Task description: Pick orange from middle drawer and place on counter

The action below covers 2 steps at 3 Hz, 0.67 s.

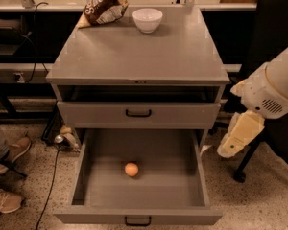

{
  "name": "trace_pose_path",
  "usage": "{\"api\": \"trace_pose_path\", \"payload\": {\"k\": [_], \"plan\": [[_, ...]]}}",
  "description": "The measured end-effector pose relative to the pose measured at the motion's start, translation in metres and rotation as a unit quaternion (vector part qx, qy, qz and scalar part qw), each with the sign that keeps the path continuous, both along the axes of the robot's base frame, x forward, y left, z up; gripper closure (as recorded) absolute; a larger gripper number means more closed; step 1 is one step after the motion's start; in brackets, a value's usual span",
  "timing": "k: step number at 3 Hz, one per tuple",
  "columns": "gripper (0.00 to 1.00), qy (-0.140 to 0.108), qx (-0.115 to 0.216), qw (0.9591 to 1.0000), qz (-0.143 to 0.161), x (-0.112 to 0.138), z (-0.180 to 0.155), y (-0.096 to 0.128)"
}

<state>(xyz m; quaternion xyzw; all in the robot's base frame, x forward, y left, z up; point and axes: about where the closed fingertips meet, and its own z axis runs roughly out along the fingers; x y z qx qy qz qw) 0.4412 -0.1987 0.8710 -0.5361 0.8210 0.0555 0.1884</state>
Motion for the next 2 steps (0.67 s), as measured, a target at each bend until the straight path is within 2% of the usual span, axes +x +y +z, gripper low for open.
{"api": "trace_pose_path", "payload": {"k": [1,2], "plan": [[0.00,0.012,0.036,0.9992,-0.007,0.008,-0.042,0.017],[0.00,0.022,0.026,0.9994,0.003,0.021,-0.079,0.042]]}}
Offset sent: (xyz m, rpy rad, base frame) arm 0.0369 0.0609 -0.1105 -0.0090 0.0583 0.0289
